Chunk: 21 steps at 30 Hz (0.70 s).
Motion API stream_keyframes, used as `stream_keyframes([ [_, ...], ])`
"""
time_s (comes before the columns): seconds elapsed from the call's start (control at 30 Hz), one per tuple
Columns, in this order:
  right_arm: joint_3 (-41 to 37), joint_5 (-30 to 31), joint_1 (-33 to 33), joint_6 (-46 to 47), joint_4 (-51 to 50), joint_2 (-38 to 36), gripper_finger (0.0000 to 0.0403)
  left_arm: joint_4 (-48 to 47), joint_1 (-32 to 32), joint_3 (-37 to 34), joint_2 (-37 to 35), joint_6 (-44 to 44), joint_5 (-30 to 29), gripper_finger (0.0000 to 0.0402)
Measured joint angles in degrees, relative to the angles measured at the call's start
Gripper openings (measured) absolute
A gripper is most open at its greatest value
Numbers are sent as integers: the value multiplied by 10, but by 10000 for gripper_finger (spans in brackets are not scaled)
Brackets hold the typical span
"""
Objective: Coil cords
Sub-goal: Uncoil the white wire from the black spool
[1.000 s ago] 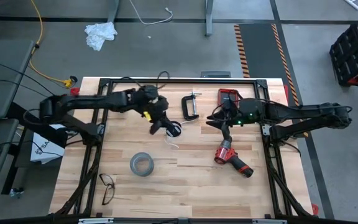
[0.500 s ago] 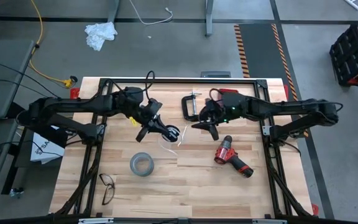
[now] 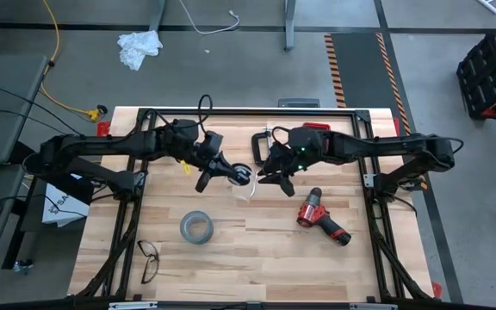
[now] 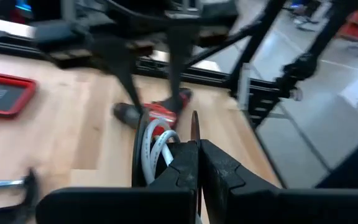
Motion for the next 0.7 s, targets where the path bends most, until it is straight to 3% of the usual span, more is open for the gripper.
stream_keyframes([
  [0.17,0,4,2,16,9,0,129,0,0,0,0,7,-11,0],
  [0.37,0,64,1,21,5,0,129,0,0,0,0,7,-11,0],
  [0.7,-1,55,11,40,18,0,129,0,0,0,0,18,-46,0],
])
